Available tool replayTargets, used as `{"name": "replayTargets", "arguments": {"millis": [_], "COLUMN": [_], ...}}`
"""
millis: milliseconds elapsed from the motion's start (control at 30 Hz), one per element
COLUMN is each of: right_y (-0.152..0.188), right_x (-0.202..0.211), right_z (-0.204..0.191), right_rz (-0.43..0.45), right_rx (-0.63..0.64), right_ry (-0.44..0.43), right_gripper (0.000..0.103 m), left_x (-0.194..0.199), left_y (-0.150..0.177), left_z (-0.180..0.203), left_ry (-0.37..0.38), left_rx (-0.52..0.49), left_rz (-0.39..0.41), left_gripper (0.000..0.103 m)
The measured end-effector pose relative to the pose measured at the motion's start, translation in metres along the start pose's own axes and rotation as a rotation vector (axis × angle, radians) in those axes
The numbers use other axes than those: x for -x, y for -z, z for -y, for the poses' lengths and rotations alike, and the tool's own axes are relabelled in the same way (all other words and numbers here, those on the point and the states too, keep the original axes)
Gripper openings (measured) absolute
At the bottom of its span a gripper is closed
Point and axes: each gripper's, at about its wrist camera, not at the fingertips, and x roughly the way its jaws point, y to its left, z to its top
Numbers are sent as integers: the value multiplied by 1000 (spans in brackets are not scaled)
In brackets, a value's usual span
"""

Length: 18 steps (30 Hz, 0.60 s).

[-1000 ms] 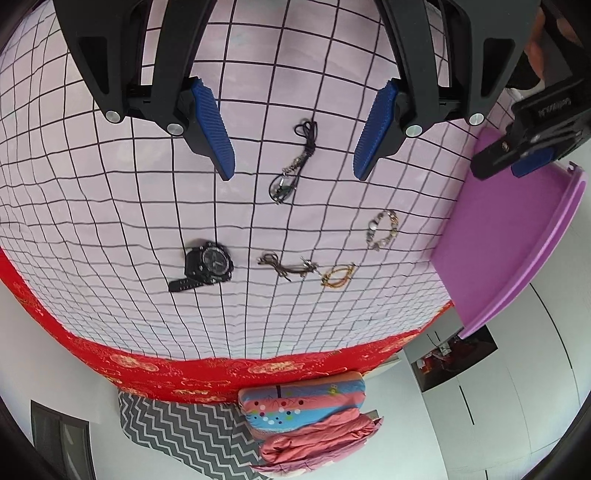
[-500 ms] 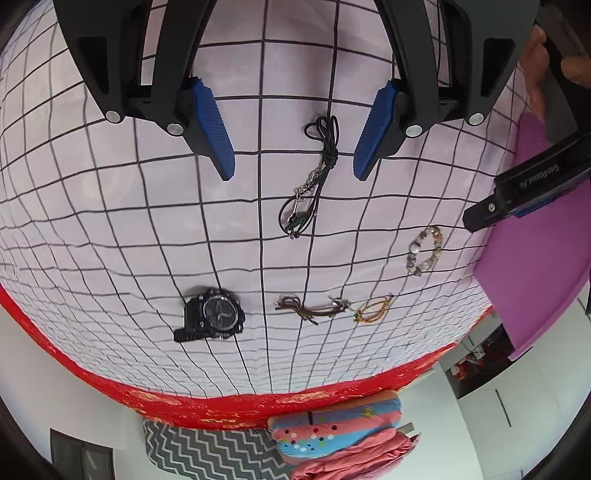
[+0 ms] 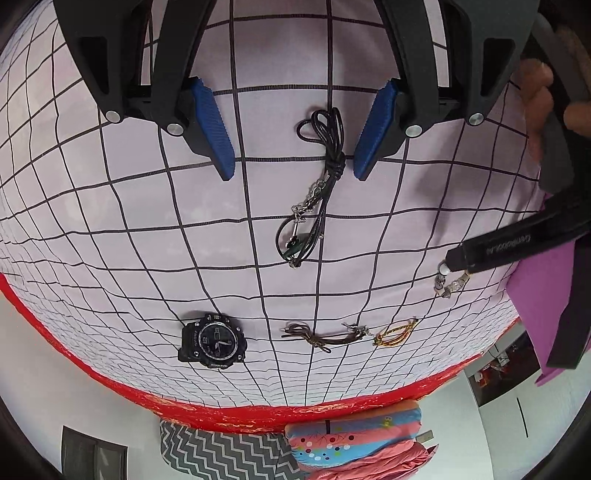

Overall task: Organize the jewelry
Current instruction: 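Move both open tools back toward the remaining jewelry on the bed, then grasp the beaded bracelet with the left tool while the right tool grasps the black cord pendant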

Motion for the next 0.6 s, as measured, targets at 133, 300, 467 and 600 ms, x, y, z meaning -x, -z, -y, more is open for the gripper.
{"name": "replayTargets", "arguments": {"millis": [133, 300, 467, 600], "right_y": [-1, -1, -1, -1], "right_x": [-3, -7, -8, -8], "right_z": [-4, -8, -11, -19], "right_rz": [7, 14, 14, 17], "right_rx": [23, 43, 64, 108], "right_ry": [12, 21, 19, 20], "right_gripper": [64, 63, 58, 40], "left_x": [-12, -20, -23, -19], "left_y": [-1, -4, -11, -11], "left_z": [2, 10, 14, 21], "left_ry": [-30, -60, -53, -15], "left_rx": [-17, -57, -66, -81], "left_rz": [-17, -22, -30, -30], "left_gripper": [94, 93, 80, 40]}}
